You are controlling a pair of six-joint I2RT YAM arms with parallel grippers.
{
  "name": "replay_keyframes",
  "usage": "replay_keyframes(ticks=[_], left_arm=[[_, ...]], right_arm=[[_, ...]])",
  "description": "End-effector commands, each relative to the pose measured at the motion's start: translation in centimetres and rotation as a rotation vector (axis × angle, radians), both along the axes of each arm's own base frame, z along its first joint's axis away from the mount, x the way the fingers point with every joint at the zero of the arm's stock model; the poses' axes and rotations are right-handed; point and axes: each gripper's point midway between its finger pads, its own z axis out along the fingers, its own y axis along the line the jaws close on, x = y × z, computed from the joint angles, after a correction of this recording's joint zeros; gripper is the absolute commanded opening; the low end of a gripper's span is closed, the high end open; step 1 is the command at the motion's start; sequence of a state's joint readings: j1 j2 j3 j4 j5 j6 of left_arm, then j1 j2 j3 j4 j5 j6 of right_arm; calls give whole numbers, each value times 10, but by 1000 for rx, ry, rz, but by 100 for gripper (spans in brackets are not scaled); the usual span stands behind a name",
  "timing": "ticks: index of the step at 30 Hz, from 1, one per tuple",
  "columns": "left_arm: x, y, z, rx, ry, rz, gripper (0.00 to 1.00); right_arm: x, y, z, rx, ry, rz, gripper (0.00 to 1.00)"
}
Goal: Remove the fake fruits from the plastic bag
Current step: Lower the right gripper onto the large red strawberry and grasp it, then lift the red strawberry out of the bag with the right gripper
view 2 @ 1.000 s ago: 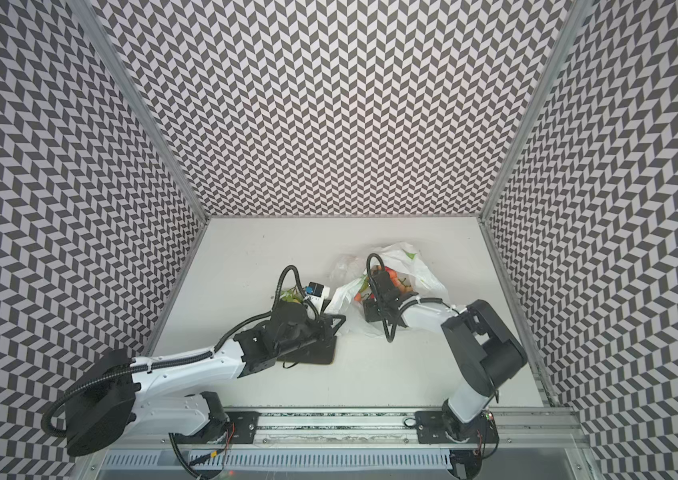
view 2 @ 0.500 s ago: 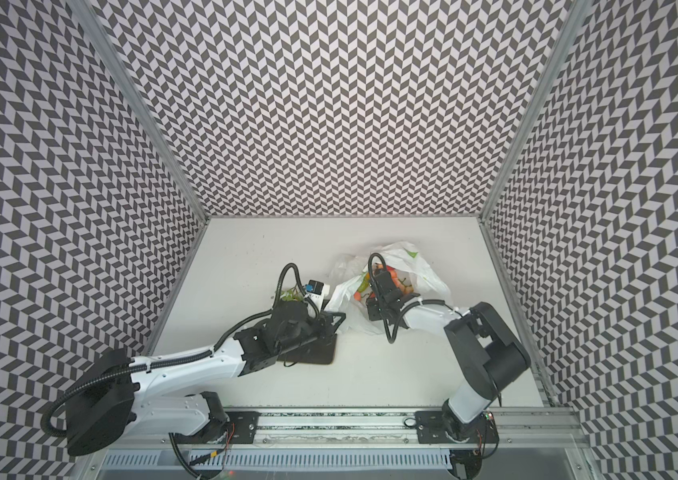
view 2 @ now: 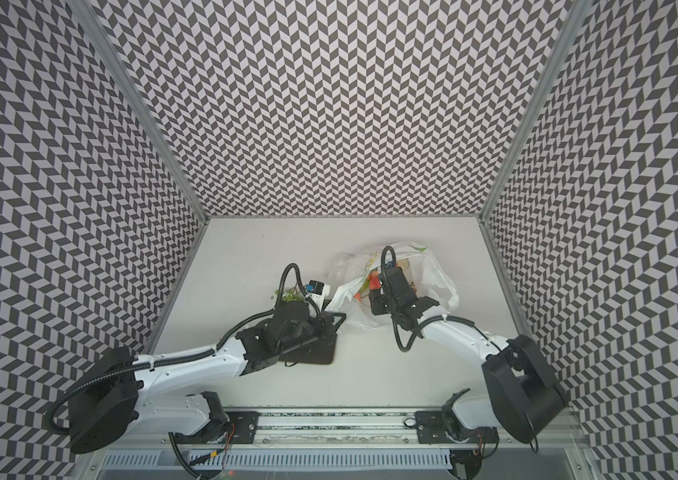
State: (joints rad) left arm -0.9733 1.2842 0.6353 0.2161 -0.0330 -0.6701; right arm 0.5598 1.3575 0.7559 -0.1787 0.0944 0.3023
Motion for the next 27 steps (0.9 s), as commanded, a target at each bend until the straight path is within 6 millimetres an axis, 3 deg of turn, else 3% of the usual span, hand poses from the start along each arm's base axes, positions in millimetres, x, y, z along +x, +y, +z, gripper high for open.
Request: replay_keyframes(ticks=[1, 11, 18, 23, 27], left_arm=[[5, -7, 11, -38, -15, 13, 8], [9, -11, 22, -57, -26, 24, 7], [10, -10, 27, -89, -30, 34, 11], [6, -18, 31, -96, -34, -9, 22], [3, -17, 38, -103, -48, -6, 44]], right_arm=[[0, 6, 22, 54, -77, 32, 45], [-25, 4, 56, 124, -64, 68, 45], [-60, -10, 58, 162, 8, 54, 45], [-78, -17, 80, 225, -17, 50, 45], [-82, -28, 108, 256, -105, 17, 45]])
